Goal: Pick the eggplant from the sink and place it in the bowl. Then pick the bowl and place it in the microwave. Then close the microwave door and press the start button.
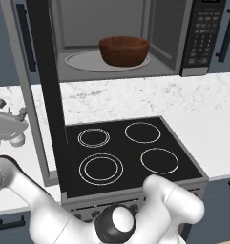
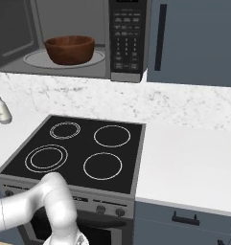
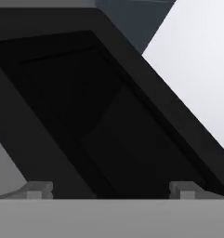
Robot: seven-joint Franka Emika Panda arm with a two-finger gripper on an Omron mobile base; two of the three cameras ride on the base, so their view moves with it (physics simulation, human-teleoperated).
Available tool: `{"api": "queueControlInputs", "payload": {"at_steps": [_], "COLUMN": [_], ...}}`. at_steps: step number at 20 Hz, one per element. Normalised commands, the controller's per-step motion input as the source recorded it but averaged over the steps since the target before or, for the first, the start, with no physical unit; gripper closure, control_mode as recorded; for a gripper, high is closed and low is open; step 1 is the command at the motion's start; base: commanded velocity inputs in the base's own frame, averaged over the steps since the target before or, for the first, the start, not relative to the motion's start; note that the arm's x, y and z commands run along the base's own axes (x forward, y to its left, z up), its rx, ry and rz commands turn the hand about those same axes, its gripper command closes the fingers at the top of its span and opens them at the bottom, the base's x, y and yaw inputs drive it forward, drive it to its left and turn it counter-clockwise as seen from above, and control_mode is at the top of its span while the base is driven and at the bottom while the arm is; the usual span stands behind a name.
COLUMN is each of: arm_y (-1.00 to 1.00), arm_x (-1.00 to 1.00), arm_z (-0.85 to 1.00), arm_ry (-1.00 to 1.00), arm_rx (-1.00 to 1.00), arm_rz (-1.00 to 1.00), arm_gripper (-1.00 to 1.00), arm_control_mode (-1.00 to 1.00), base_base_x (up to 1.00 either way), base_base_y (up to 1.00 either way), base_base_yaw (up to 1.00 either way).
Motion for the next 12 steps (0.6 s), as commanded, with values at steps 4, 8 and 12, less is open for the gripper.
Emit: {"api": "queueControlInputs", "payload": {"at_steps": [4, 8, 12], "arm_y": [-0.71, -0.83, -0.82], "arm_x": [-0.83, -0.79, -0.69], "arm_z": [0.5, 0.56, 0.29], "arm_ry": [-0.08, -0.04, -0.01], "arm_rx": [0.27, 0.27, 0.22], "arm_rz": [0.0, 0.02, 0.07], "arm_gripper": [-1.0, -1.0, -1.0], "arm_control_mode": [-1.0, -1.0, -1.0], "base_base_x": [0.0, 0.0, 0.0], "base_base_y": [0.0, 0.0, 0.0], "base_base_yaw": [0.0, 0.0, 0.0]}}
